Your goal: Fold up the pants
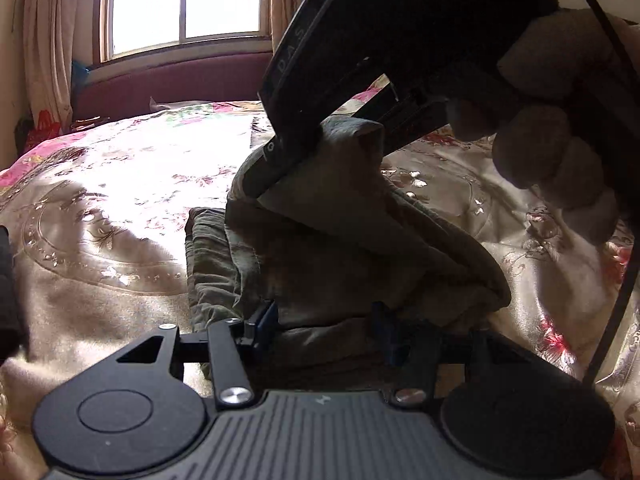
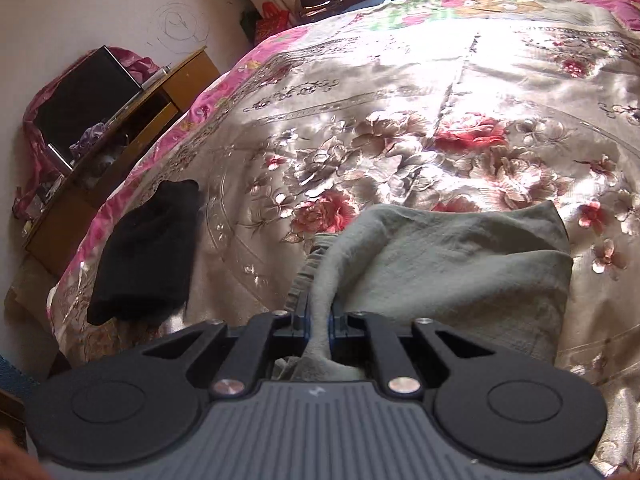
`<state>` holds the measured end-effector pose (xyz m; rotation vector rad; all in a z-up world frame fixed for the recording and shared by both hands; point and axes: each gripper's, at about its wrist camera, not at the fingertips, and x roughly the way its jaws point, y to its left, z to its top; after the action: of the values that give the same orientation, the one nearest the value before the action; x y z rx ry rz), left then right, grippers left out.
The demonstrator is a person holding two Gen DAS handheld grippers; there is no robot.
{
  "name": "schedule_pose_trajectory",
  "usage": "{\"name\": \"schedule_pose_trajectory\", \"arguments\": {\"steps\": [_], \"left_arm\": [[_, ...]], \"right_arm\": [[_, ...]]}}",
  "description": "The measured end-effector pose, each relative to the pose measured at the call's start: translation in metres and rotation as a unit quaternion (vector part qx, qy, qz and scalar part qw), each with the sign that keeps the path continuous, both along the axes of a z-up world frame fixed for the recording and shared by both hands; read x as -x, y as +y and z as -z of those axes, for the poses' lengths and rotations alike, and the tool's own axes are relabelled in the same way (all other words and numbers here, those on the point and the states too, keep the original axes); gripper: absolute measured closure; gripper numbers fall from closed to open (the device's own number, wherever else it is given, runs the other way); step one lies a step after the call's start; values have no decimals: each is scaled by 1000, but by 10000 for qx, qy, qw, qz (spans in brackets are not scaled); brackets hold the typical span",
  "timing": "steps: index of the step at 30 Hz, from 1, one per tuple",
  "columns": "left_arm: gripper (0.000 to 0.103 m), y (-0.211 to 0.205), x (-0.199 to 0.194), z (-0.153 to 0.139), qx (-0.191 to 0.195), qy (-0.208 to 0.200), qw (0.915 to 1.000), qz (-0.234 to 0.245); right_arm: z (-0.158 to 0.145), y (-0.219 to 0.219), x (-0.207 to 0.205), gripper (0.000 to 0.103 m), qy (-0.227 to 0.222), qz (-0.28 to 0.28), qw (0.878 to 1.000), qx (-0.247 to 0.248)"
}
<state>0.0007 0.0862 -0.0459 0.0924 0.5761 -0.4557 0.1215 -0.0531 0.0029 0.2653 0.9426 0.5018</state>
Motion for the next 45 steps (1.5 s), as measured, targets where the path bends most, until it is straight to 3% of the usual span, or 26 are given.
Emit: {"name": "schedule_pose_trajectory", "arguments": {"steps": [5, 10, 14, 17, 18, 20, 22, 27, 31, 35, 38, 42, 45], "left_arm": [[37, 11, 8, 6, -18, -77, 10000, -57], [37, 16, 9, 9, 165, 8, 9999, -51], [37, 16, 10, 11, 102, 8, 9999, -17], [37, 16, 13, 8, 67, 44, 10000, 5], [37, 17, 16, 7, 62, 62, 10000, 7], [37, 23, 24, 3, 86, 86, 9999, 2], [37, 30, 34, -2, 120, 144, 9998, -41], [36, 51, 54, -20, -48, 176, 9995, -273], [36, 58, 51, -44, -379, -145, 9981, -464], [36, 50, 26, -65, -187, -587, 9971, -450], [35, 34, -3, -60, -91, -707, 9968, -370], [35, 26, -53, -26, -313, -26, 9979, -569], [33, 40, -61, -5, -342, 468, 9959, -695]], "right_arm": [[6, 29, 7, 94, 62, -116, 9998, 134], [12, 57, 17, 93, -144, -424, 9964, 718], [17, 77, 33, 93, -353, -855, 9900, 1069], [29, 84, 33, 83, -321, -1012, 9846, 1388], [29, 83, 34, 80, -304, -1052, 9846, 1361], [23, 78, 38, 64, -223, -1101, 9876, 1099], [13, 70, 44, 58, -180, -1188, 9894, 820], [-9, 29, 58, 58, -632, -878, 9900, 910], [-10, -2, 34, 57, -767, -442, 9905, 1052], [3, -11, -5, 58, -1011, -293, 9885, 1085], [21, -12, -29, 58, -953, -258, 9893, 1073], [47, -27, -48, 59, -707, -19, 9901, 1216], [61, -43, -57, 63, -564, 121, 9913, 1180]]}}
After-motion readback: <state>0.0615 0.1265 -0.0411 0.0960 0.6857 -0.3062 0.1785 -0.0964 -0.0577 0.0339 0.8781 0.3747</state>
